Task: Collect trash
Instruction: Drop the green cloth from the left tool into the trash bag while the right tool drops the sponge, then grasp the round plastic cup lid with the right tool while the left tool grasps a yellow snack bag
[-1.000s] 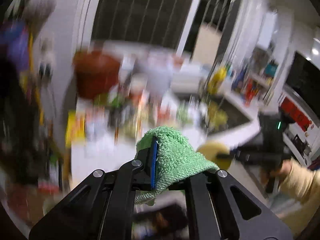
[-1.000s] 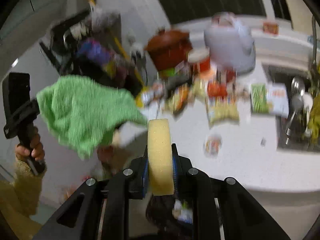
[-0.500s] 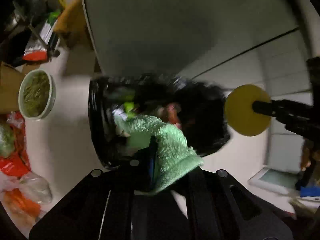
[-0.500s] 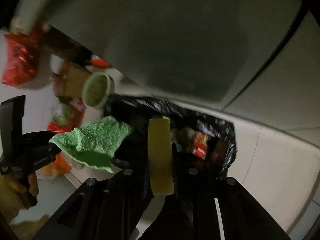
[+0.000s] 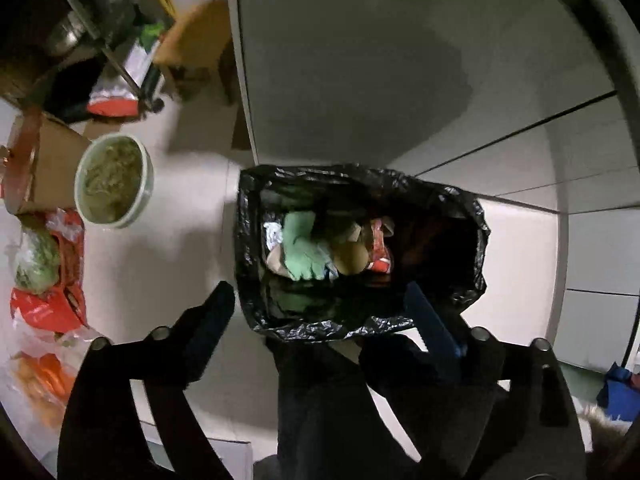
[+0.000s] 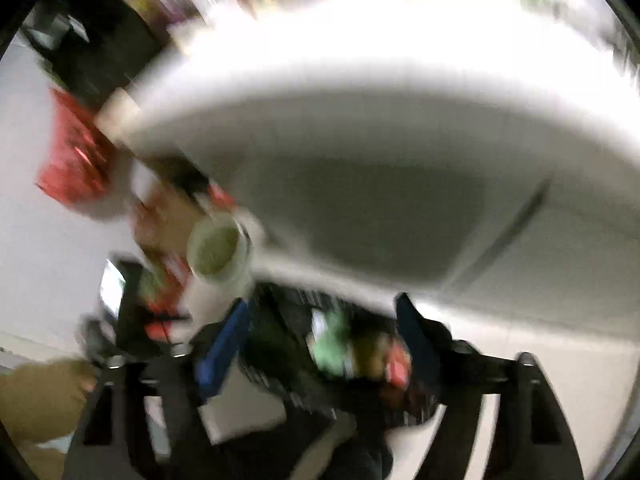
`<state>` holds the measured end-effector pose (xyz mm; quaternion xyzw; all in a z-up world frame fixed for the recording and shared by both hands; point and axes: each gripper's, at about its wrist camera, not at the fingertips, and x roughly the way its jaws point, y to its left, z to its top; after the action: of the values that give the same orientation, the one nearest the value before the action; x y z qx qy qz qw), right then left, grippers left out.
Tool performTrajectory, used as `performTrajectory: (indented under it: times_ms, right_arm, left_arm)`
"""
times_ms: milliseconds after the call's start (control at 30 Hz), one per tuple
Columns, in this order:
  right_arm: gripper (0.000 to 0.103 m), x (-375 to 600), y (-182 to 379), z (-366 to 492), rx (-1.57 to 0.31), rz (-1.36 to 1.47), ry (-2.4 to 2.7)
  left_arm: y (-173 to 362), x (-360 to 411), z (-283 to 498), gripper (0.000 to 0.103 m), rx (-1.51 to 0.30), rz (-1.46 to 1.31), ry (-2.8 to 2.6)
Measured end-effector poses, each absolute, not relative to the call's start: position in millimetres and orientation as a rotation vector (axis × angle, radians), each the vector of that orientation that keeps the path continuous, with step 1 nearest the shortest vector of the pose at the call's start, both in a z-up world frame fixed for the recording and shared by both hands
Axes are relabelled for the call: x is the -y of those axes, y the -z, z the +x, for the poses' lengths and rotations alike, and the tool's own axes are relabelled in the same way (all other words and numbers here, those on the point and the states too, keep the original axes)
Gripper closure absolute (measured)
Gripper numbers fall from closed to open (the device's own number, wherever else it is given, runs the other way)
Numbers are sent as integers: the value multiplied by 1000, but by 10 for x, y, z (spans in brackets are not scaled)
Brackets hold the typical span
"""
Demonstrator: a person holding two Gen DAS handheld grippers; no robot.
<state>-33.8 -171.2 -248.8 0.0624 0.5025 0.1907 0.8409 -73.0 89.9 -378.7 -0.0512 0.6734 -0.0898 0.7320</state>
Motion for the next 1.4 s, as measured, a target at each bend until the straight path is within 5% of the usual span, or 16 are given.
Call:
performTrajectory:
  times_ms: [167, 333, 533, 633, 1067, 1400]
  right_arm:
    - [18, 1854, 1649, -129, -809, 141, -352]
    - [20, 2057, 1712, 384, -773, 135, -205]
    - [40, 2171, 2071, 886, -847, 147, -170]
    - [59, 2168, 2098, 972, -850, 136, -213]
    - [63, 2511, 1629, 400, -775, 286, -285]
    - [63, 2722, 1641, 40, -784, 384, -287]
  left_arm:
    - [3421, -901, -788, 17, -1433, -176, 239]
    - [3177, -861, -797, 17, -1383, -217, 264]
    - [2770, -755, -757, 17, -1278, -205, 309]
    - [2546, -679, -651, 17, -1222, -211, 333]
    - [1455, 202, 806, 17, -838, 151, 214]
    - [1658, 812, 1851, 21, -866, 495, 105]
